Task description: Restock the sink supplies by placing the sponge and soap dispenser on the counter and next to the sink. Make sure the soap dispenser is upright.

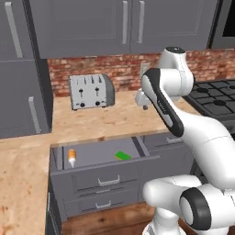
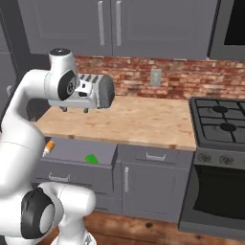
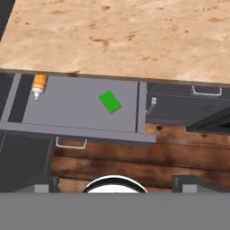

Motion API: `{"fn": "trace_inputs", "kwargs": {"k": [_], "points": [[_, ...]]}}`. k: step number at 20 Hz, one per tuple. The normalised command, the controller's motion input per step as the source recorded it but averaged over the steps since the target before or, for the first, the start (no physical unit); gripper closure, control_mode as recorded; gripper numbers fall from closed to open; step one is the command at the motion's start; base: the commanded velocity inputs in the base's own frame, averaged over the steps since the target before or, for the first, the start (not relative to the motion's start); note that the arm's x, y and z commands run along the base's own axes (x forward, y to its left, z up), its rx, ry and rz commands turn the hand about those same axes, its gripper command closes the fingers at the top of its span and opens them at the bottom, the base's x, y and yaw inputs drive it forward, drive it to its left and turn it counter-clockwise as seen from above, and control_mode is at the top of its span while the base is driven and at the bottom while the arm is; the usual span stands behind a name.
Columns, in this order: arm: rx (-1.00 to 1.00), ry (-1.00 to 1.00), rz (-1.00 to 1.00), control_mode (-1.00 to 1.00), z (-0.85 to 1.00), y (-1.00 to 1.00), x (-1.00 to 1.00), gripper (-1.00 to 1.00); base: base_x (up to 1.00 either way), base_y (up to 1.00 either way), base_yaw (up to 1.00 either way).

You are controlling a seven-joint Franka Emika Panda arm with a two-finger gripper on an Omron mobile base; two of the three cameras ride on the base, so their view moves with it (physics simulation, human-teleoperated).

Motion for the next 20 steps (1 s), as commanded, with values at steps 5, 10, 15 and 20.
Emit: {"fn": "trace_inputs", "kwargs": {"k": [5,10,15,20], "points": [[0.00,0.00,0.00,1.00,0.00,0.00,0.00,-1.00,0.61,0.40,0.00],[0.00,0.00,0.00,1.00,0.00,0.00,0.00,-1.00,0.26,0.01,0.00],[0.00,0.00,0.00,1.00,0.00,0.00,0.00,-1.00,-0.16,0.00,0.00],[0.00,0.00,0.00,1.00,0.00,0.00,0.00,-1.00,-0.77,0.00,0.00]]}}
